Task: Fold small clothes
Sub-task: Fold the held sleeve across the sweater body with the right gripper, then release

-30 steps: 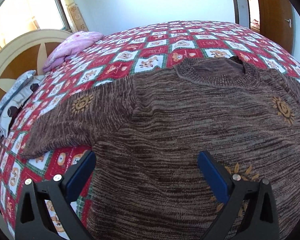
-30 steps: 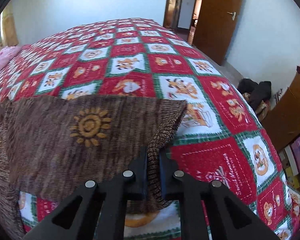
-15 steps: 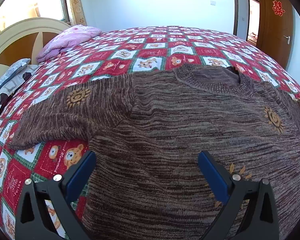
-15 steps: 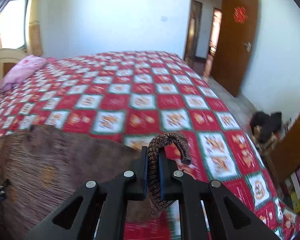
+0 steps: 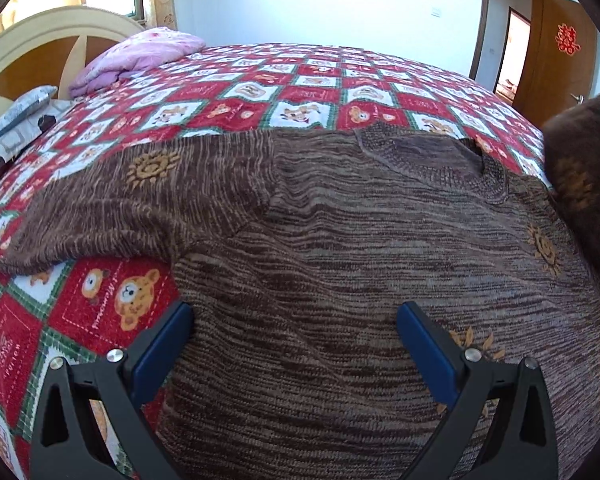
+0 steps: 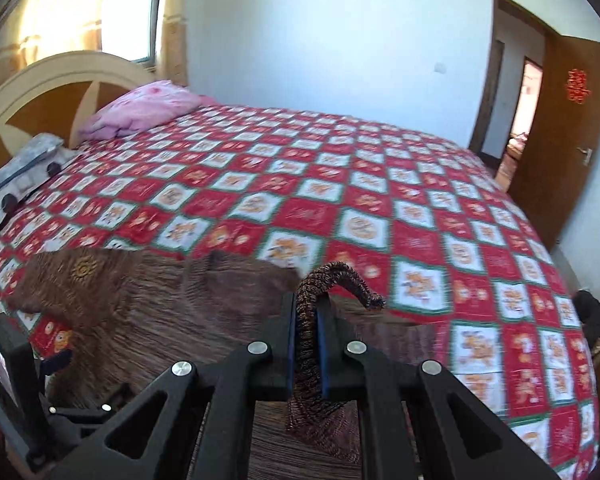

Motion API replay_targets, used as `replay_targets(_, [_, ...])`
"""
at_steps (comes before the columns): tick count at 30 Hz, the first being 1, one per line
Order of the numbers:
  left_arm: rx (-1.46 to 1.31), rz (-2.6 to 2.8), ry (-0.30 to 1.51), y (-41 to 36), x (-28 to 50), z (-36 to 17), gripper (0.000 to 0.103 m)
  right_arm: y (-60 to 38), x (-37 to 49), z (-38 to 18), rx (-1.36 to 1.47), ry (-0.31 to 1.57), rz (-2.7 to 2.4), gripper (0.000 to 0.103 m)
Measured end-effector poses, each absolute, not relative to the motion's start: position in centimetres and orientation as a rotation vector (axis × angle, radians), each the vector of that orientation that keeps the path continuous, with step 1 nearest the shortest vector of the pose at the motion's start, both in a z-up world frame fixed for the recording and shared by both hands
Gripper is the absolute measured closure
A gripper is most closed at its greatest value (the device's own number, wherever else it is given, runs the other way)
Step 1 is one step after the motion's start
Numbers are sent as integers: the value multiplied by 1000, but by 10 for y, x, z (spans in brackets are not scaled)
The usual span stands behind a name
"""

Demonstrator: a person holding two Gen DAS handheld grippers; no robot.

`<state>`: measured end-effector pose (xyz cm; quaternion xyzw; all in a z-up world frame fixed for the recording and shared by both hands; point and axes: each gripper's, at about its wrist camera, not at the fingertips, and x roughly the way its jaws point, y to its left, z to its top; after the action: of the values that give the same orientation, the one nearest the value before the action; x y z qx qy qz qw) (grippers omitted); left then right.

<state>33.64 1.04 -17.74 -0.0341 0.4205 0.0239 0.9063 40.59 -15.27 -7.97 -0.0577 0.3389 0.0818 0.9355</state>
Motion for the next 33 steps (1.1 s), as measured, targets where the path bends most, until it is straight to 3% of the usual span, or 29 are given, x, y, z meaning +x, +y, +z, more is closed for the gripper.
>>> replay_targets(6, [-91, 52, 874, 13, 337, -179, 0, -97, 424, -140, -61, 798, 324, 93])
replay_targets(8, [-94, 53, 875, 14, 337, -179, 0, -94, 423, -154, -22, 830, 370, 78])
replay_targets(9, [-96, 54, 876, 15, 337, -179, 0, -95, 421, -158, 1, 845, 379, 53])
replay_targets(10, [-97, 55, 877, 15, 337, -179, 0, -102, 416, -160, 28, 857, 387, 35])
replay_targets(19, [-44, 25, 890, 7, 336, -173, 0, -237, 344, -152, 105, 801, 175, 35])
replay_targets(27, [76, -27, 854, -45, 347, -132, 0, -311, 308, -174, 214, 728, 54, 35])
replay_targets(33, [222, 53, 896, -79, 377, -166, 0, -316, 308, -164, 226, 707, 87, 35])
